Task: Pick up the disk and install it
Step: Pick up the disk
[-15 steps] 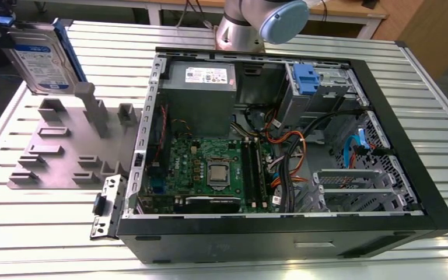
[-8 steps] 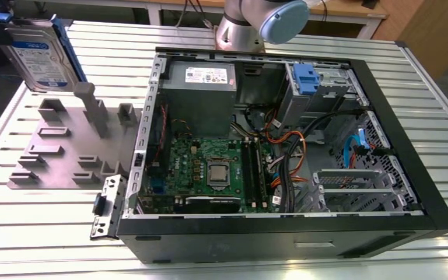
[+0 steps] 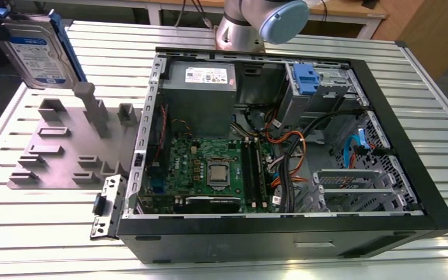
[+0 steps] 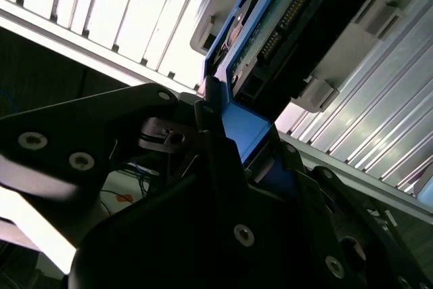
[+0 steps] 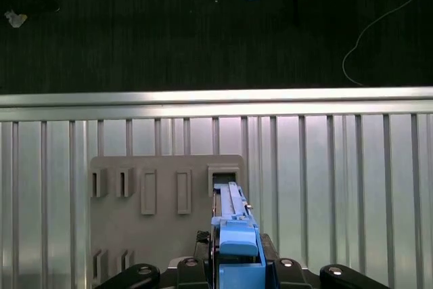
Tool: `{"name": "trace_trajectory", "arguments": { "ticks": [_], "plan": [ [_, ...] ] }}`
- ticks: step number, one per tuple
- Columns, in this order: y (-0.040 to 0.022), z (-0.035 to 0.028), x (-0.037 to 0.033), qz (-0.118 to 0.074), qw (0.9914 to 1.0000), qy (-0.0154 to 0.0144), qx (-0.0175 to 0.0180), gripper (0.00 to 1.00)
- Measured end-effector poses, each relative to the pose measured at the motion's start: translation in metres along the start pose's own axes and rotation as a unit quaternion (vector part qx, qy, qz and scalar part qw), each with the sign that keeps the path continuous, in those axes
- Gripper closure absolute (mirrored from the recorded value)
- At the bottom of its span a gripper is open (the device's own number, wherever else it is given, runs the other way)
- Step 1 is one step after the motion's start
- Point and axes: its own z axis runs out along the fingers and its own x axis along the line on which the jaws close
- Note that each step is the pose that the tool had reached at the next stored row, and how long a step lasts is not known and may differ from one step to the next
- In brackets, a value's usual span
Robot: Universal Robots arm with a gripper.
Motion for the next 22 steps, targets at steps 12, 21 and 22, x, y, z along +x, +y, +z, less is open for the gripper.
{"name": "trace_trajectory", "arguments": {
  "ticks": [12, 21, 22],
  "plan": [
    [0.0000, -0.0022, 0.0000, 0.000, 1.00000, 0.0000, 0.0000, 0.63],
    [0.0001, -0.0094, -0.0001, 0.000, 1.00000, 0.0000, 0.0000, 0.63],
    [0.0001, -0.0105, -0.0002, 0.000, 1.00000, 0.0000, 0.0001, 0.63]
  ]
}}
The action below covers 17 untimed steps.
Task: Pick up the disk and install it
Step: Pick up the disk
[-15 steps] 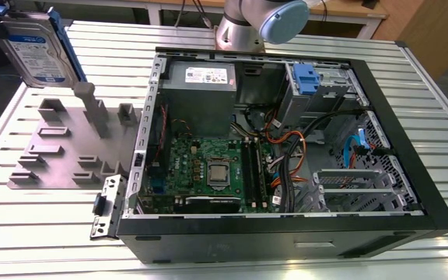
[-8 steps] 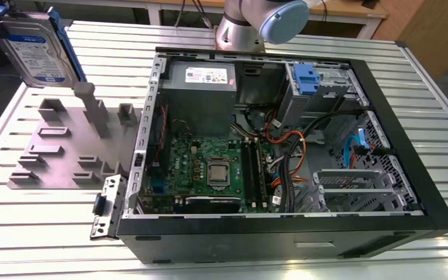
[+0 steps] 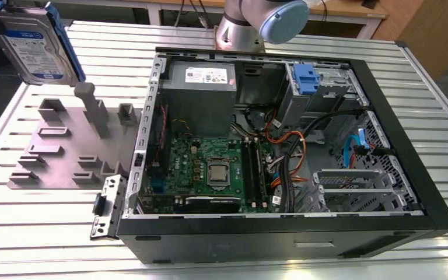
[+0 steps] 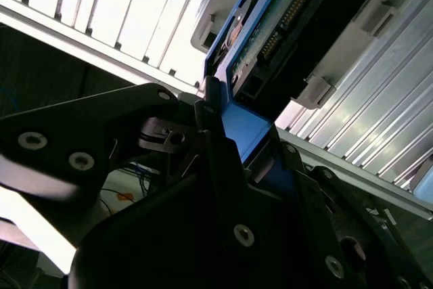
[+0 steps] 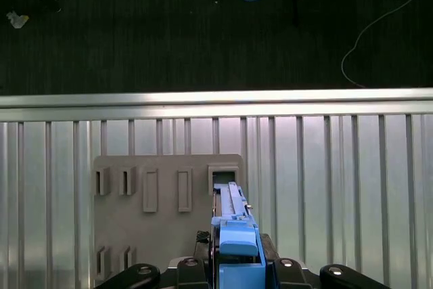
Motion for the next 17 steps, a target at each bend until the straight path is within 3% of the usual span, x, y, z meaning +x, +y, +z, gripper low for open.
{"name": "trace_trajectory", "arguments": {
  "ticks": [9, 17],
  "plan": [
    [0.0001, -0.0099, -0.0001, 0.000, 1.00000, 0.0002, -0.0001, 0.63],
    [0.0001, -0.0115, -0.0001, 0.000, 1.00000, 0.0012, 0.0000, 0.63]
  ]
}}
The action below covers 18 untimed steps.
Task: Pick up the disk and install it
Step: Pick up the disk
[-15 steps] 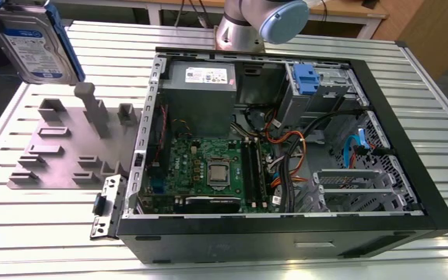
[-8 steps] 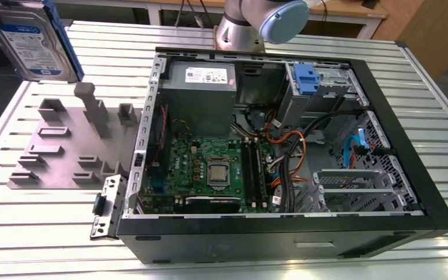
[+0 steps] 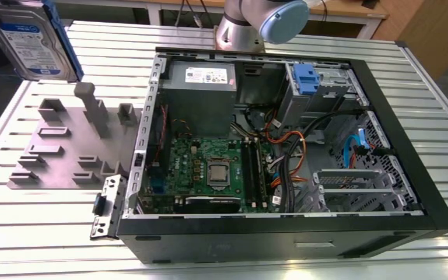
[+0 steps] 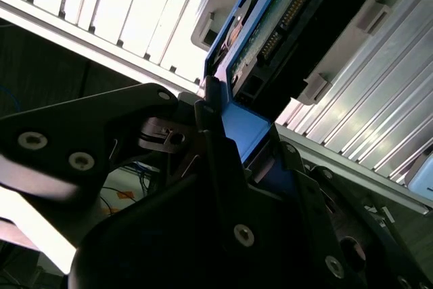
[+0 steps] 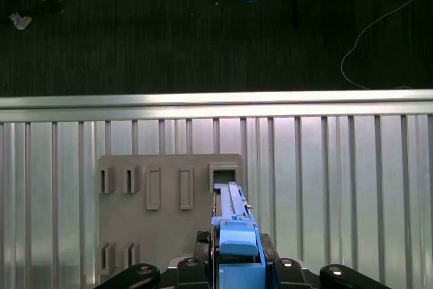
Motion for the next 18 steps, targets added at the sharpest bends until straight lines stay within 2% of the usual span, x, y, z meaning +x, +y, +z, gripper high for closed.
{"name": "trace_trajectory", "arguments": {
  "ticks": [18],
  "plan": [
    [0.0001, -0.0090, -0.0001, 0.000, 1.00000, 0.0000, 0.0001, 0.63]
  ]
}}
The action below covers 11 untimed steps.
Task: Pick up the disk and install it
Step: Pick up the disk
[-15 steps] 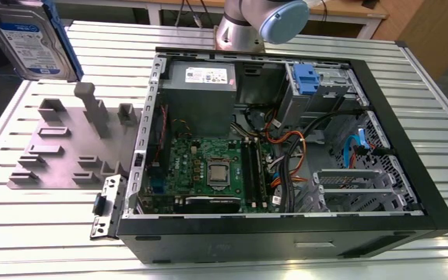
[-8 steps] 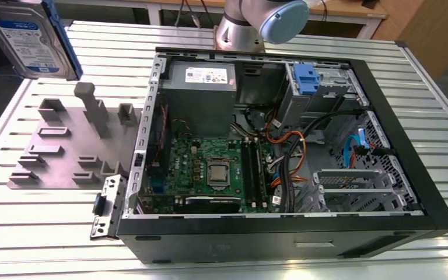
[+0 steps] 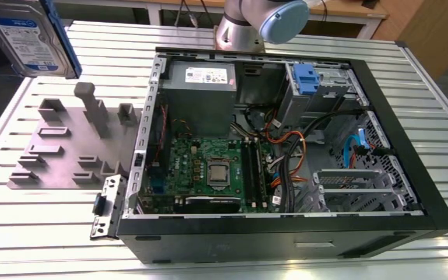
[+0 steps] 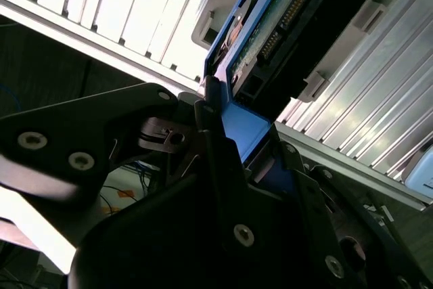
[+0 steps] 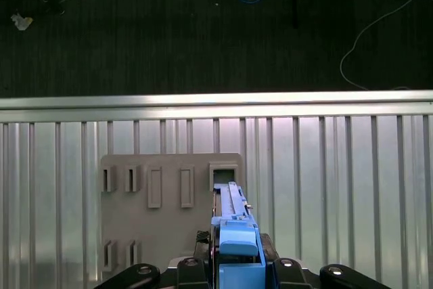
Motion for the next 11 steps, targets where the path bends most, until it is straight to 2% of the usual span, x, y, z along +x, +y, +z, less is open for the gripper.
{"name": "trace_trajectory", "arguments": {
  "ticks": [3, 11],
  "plan": [
    [-0.0001, -0.0003, 0.0000, 0.000, 1.00000, 0.0000, -0.0001, 0.63],
    [0.0000, -0.0059, -0.0001, 0.000, 1.00000, 0.0001, -0.0001, 0.63]
  ]
}}
